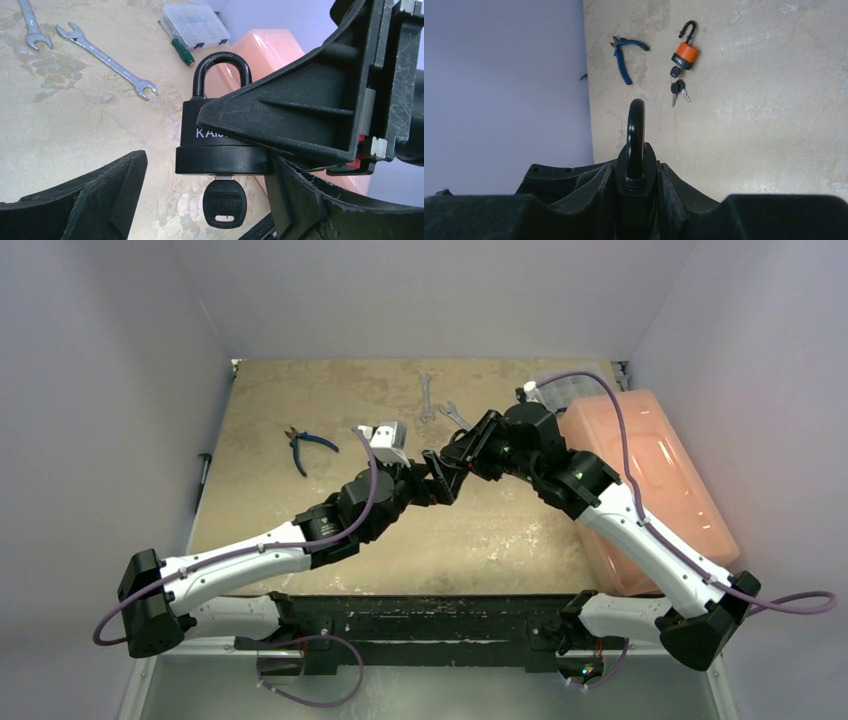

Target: Unlock with the key

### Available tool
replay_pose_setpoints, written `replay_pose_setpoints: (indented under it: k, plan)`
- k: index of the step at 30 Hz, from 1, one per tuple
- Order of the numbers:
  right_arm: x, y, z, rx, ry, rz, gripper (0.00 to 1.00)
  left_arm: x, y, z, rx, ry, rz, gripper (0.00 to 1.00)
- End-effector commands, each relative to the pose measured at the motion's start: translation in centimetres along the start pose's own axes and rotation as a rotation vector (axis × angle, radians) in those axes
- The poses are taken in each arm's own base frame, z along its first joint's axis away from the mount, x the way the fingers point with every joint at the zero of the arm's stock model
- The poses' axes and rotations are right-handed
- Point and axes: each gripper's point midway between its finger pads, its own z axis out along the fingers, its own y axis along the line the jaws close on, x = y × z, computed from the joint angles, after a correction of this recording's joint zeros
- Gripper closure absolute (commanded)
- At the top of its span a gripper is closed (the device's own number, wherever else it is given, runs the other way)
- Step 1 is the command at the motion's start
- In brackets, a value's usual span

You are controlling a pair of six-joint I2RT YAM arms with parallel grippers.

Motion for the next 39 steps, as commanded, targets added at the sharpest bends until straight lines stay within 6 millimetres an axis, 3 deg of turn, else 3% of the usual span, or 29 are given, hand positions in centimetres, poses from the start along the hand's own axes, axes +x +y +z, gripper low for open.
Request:
replay_pose_setpoints:
  k: [1,5,10,14,15,17,20,23,29,39]
  plan:
    - [-1.3,5.4,-2.8,-0.249,-0.044,-0.014,1.00,-2.9,-0.6,0.7,0.004,-0.091,-0.055,0.15]
    - [-0.7,6.1,-3.7,-0.336,-0.031,-0.036,1.00,-3.6,-1.2,0.9,0.048,-0.118,-0.026,0.46]
    - [-0.3,6.4,-5.0,-0.427,-0.043,-0.057,0.98,-4.3,-1.4,0.0,0.115,-0.176,0.011,1.00]
    - [-0.5,6.5,-5.5,-0.445,-0.056,-0.074,0.56,-4.4,-1.8,-0.7,0.165,-0.188,0.065,1.00]
    - [-0.5,6.6,-5.6,-0.450,-0.059,-0.080,0.40,-4.3,-2.1,-0.9,0.191,-0.188,0.077,1.00]
    - [-0.6,6.6,-5.5,-0.448,-0.061,-0.087,0.23,-4.2,-2.5,-1.3,0.229,-0.189,0.105,1.00]
    - [-0.8,6.5,-5.7,-0.445,-0.076,-0.086,0.07,-3.9,-2.9,-1.6,0.265,-0.183,0.138,1.00]
    - [-1.0,6.3,-5.7,-0.440,-0.086,-0.082,0.04,-3.5,-3.1,-1.6,0.282,-0.173,0.161,1.00]
    - [-0.8,5.1,-4.5,-0.387,-0.089,-0.076,0.09,-2.7,-3.7,-1.4,0.325,-0.154,0.181,1.00]
    - [-0.2,4.5,-3.1,-0.413,-0.095,-0.103,0.25,-2.5,-4.5,-1.8,0.380,-0.151,0.200,1.00]
